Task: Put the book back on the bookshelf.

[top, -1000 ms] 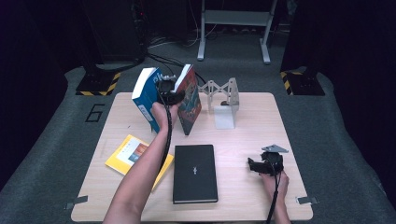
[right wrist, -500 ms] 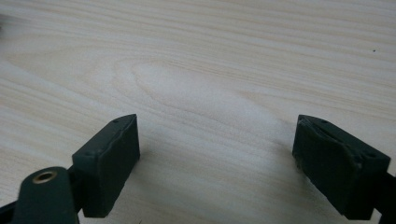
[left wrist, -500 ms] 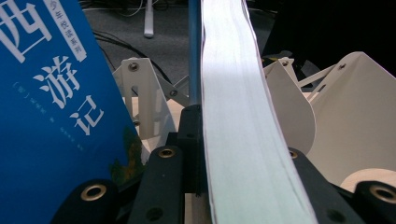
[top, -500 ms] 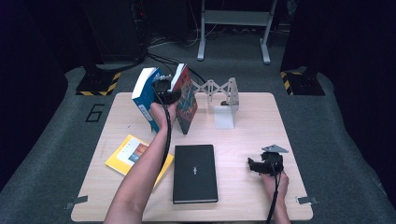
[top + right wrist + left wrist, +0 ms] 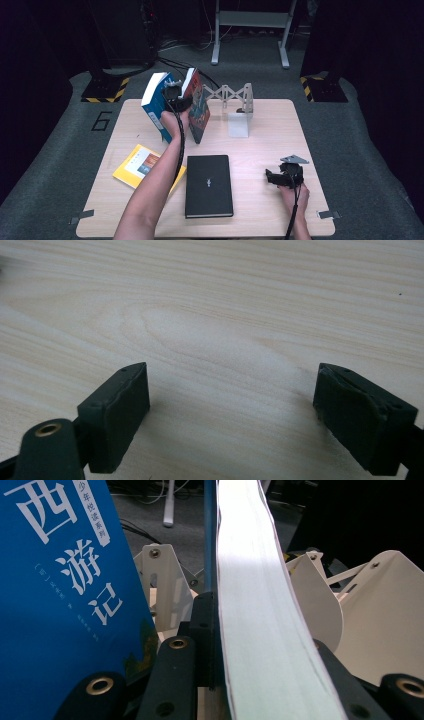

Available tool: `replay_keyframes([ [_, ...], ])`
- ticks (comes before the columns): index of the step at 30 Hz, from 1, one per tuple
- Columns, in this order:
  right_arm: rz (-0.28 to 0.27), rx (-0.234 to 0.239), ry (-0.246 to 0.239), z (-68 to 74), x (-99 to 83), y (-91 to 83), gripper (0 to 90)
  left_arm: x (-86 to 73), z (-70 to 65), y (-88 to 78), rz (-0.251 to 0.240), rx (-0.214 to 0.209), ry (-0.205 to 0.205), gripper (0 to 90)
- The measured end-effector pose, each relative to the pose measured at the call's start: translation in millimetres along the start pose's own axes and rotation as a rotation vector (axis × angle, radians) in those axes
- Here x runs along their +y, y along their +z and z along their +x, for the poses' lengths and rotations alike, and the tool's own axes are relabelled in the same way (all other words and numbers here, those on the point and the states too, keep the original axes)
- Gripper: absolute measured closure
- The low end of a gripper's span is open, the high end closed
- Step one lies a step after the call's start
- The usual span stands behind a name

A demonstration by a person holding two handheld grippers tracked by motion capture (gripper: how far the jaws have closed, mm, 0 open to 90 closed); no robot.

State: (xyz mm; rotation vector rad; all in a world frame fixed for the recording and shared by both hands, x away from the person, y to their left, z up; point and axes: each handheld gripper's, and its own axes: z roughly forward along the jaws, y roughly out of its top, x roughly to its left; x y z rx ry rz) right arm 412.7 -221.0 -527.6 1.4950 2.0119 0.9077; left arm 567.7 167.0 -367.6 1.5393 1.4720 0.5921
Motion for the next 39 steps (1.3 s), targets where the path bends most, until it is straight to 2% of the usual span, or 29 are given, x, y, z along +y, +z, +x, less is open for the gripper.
replay_keyframes([
  [5,0.000,-0.001,-0.001,0.0,0.0,0.0,14.4,3.7,8.1,-1.6,0.036,-0.043,0.016,72.3],
  [12,0.000,-0.001,-0.001,0.1,0.0,0.1,14.4,3.9,10.8,-4.4,0.068,-0.104,0.054,62.4],
  [16,0.001,-0.001,-0.001,0.2,0.0,0.1,14.4,1.4,10.3,-7.3,0.081,-0.108,0.087,57.2],
  [22,0.000,0.000,-0.001,0.1,0.0,0.0,14.4,-3.7,12.0,-15.2,0.078,-0.116,0.100,50.2],
  [23,0.000,0.000,-0.001,0.1,0.0,0.1,14.4,-4.3,12.0,-17.3,0.079,-0.117,0.116,49.3],
  [28,0.001,0.001,-0.001,0.2,0.0,0.1,14.4,-7.2,12.6,-25.4,0.082,-0.124,0.134,45.8],
  [39,0.000,0.003,-0.002,0.2,0.1,0.1,14.4,-27.2,16.1,-53.8,0.100,-0.200,0.151,33.6],
])
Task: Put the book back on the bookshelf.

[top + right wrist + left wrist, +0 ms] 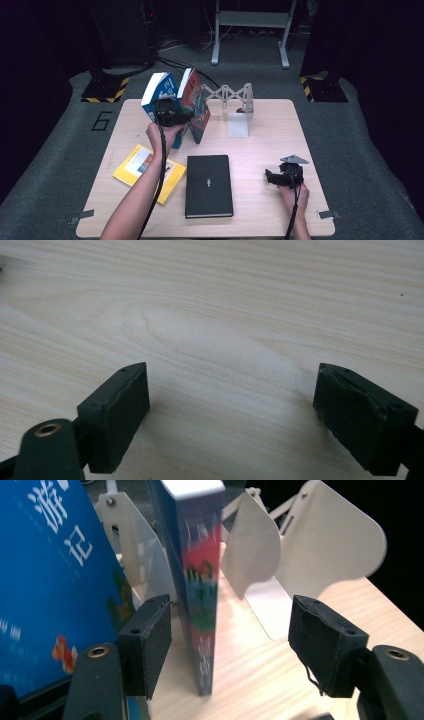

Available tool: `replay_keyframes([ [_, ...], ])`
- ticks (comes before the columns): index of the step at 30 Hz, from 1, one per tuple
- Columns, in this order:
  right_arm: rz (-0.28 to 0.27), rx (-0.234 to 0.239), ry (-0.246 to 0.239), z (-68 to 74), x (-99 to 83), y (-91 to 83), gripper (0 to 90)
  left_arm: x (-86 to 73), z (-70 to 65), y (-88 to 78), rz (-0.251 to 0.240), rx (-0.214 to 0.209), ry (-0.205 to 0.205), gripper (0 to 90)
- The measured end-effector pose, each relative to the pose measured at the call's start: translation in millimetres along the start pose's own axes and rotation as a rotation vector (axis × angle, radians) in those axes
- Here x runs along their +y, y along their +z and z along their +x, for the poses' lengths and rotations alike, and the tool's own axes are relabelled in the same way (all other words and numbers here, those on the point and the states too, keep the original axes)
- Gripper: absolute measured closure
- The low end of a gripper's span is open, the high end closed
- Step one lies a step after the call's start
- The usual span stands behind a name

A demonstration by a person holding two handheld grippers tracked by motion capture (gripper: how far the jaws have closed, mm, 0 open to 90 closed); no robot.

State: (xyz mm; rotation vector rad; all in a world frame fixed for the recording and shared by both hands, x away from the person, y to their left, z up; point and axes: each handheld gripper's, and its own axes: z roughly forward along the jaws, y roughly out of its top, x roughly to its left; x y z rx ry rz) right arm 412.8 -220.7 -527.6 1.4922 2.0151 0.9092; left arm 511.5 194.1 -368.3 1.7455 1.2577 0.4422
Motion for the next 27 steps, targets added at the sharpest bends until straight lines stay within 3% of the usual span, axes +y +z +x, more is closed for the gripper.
replay_keyframes([
  [9,0.000,0.000,0.001,-0.1,0.0,0.0,14.4,-32.9,-2.6,-28.6,0.012,-0.049,0.029,27.6],
  [13,0.000,0.000,0.001,-0.1,-0.1,-0.1,14.4,-48.0,1.1,-36.3,0.018,-0.057,0.021,24.7],
  [20,0.006,-0.002,-0.007,0.6,0.0,-0.1,14.2,-73.7,12.7,-52.9,0.036,-0.072,0.017,18.3],
  [27,0.006,-0.002,-0.009,0.6,0.1,0.2,14.2,-100.9,26.6,-60.7,0.055,-0.060,-0.007,13.5],
])
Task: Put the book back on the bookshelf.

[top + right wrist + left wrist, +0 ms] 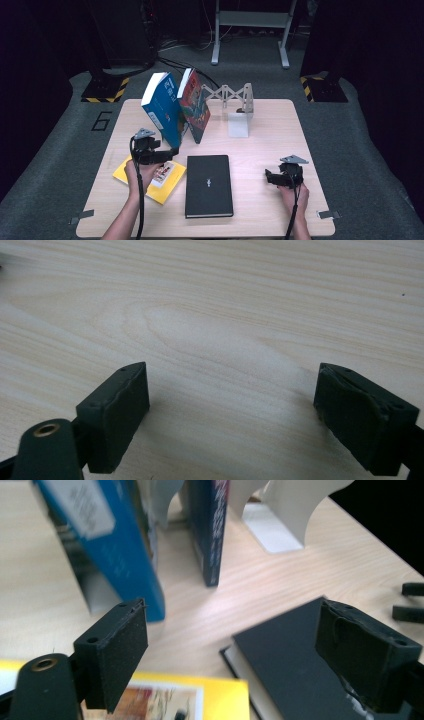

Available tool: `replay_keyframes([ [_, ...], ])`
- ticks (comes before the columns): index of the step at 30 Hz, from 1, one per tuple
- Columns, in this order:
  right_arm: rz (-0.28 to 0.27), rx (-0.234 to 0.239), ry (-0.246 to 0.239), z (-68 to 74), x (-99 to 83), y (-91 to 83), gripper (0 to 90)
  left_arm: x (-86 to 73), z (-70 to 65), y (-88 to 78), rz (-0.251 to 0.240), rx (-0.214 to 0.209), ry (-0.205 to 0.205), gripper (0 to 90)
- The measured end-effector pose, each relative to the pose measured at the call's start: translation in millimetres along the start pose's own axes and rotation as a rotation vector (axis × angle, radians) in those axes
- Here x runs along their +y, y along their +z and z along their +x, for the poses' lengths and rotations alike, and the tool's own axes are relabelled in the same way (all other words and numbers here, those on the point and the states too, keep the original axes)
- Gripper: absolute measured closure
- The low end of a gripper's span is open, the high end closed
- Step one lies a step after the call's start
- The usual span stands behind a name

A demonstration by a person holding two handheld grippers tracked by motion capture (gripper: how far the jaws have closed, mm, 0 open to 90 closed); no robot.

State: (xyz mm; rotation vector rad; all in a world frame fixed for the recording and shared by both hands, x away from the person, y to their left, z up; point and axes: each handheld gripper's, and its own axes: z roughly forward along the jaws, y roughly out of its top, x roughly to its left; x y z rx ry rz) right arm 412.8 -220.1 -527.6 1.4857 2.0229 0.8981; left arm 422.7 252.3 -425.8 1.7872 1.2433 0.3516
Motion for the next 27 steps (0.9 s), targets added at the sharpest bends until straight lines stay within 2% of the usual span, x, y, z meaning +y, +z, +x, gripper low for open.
replay_keyframes([
  [10,0.000,0.002,0.004,0.8,0.2,0.1,14.0,-35.5,22.4,-7.4,0.049,0.036,-0.044,0.0],
  [15,0.000,0.004,0.006,1.8,0.4,0.2,13.8,-51.0,35.8,-17.9,0.031,0.055,-0.086,0.0],
  [21,0.016,0.023,-0.015,4.9,1.0,-0.4,13.0,-65.9,51.1,-31.8,0.011,0.090,-0.134,0.0],
  [23,0.017,0.026,-0.021,4.2,1.7,-0.2,12.9,-69.4,56.5,-36.7,0.008,0.107,-0.134,0.0],
  [24,0.014,0.032,-0.019,4.1,2.0,-0.2,12.8,-70.7,58.6,-40.1,0.014,0.109,-0.142,0.0],
  [25,0.019,0.045,-0.021,4.4,2.2,-0.8,12.8,-72.9,59.8,-42.0,-0.003,0.118,-0.158,0.0],
  [27,0.012,0.074,0.004,9.0,4.3,-1.4,12.4,-75.5,61.2,-44.9,-0.006,0.117,-0.152,0.0],
])
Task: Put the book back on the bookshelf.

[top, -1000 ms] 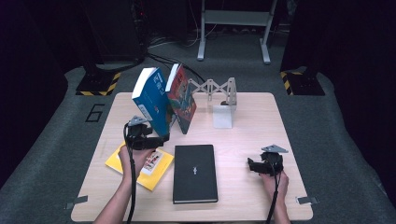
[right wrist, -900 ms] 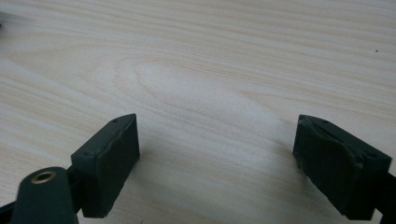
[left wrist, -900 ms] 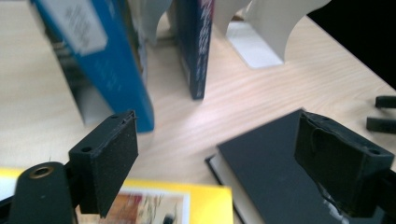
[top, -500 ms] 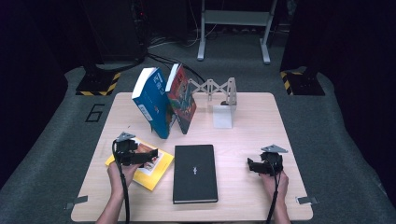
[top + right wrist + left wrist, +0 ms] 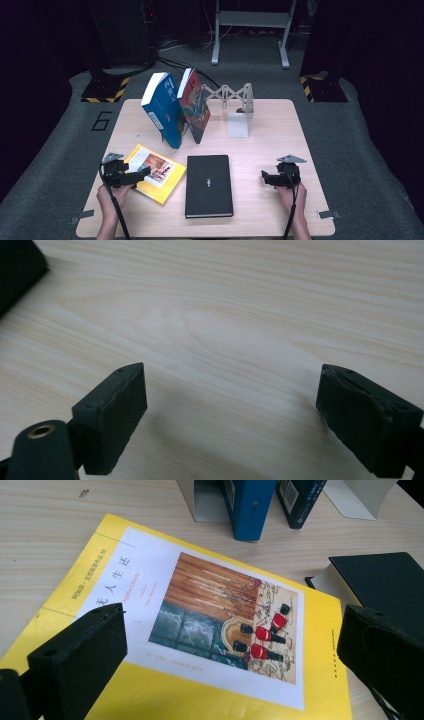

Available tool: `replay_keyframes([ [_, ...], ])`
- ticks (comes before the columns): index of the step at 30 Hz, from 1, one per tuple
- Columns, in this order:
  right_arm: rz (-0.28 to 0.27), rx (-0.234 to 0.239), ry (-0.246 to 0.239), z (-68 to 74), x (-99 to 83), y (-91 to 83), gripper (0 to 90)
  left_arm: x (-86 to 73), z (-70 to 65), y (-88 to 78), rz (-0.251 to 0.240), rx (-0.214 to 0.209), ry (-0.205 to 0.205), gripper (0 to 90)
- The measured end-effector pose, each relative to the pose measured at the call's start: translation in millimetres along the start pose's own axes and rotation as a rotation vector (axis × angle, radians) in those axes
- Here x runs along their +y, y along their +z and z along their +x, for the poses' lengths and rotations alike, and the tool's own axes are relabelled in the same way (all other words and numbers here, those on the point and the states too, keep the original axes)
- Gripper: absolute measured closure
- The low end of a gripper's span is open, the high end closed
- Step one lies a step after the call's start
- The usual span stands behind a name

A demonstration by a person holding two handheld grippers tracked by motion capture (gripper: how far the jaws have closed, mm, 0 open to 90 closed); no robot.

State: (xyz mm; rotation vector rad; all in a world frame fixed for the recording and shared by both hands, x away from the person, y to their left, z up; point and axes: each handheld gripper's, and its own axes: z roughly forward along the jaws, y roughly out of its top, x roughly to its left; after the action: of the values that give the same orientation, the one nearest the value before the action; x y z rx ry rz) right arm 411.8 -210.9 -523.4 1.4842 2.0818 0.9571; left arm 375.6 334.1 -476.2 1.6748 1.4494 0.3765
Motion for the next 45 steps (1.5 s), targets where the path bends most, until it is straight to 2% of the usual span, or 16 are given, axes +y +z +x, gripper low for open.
replay_keyframes([
  [1,-0.003,0.007,-0.006,3.2,1.6,-0.5,12.3,-1.8,-2.2,-1.0,0.005,-0.008,-0.021,0.0],
  [2,-0.010,0.014,-0.018,8.4,3.7,-1.5,12.3,-2.4,-1.9,-1.5,0.014,-0.015,0.006,0.0],
  [5,-0.007,0.055,-0.037,21.1,9.7,-4.2,12.0,-5.7,-11.7,-1.7,0.037,-0.035,0.031,0.0],
  [8,-0.011,0.091,-0.074,37.4,16.6,-8.9,11.9,-9.4,-24.8,1.8,0.040,-0.070,0.055,0.0],
  [11,-0.014,0.134,-0.085,48.9,21.2,-12.2,11.9,-16.4,-43.7,8.8,0.062,-0.123,0.085,0.0],
  [14,-0.008,0.170,-0.095,59.7,24.1,-14.6,11.7,-22.4,-59.7,14.8,0.083,-0.152,0.106,0.0],
  [18,0.000,0.187,-0.125,70.8,25.8,-16.8,11.5,-29.0,-78.1,23.6,0.117,-0.189,0.145,0.0],
  [21,-0.004,0.187,-0.136,75.2,27.6,-19.0,11.6,-32.9,-89.7,28.9,0.136,-0.186,0.182,0.0],
  [26,-0.016,0.194,-0.139,80.2,30.0,-20.7,11.7,-39.3,-107.8,36.9,0.159,-0.137,0.230,0.0],
  [27,-0.020,0.192,-0.142,81.0,30.0,-20.6,11.8,-39.9,-110.6,38.2,0.170,-0.140,0.253,0.0],
  [29,-0.011,0.196,-0.149,84.0,30.2,-19.6,11.8,-41.2,-117.3,40.5,0.179,-0.146,0.256,0.0],
  [32,-0.007,0.198,-0.162,86.2,30.5,-18.2,11.8,-42.6,-124.4,44.6,0.196,-0.161,0.282,0.0],
  [35,-0.010,0.194,-0.172,87.5,31.4,-17.8,11.9,-45.1,-133.0,50.2,0.213,-0.172,0.293,0.1],
  [40,-0.012,0.195,-0.162,88.3,31.7,-18.1,12.1,-47.7,-144.9,58.3,0.234,-0.192,0.314,0.1],
  [45,-0.015,0.200,-0.166,87.3,31.3,-18.3,12.2,-47.9,-151.6,64.8,0.241,-0.226,0.308,0.2],
])
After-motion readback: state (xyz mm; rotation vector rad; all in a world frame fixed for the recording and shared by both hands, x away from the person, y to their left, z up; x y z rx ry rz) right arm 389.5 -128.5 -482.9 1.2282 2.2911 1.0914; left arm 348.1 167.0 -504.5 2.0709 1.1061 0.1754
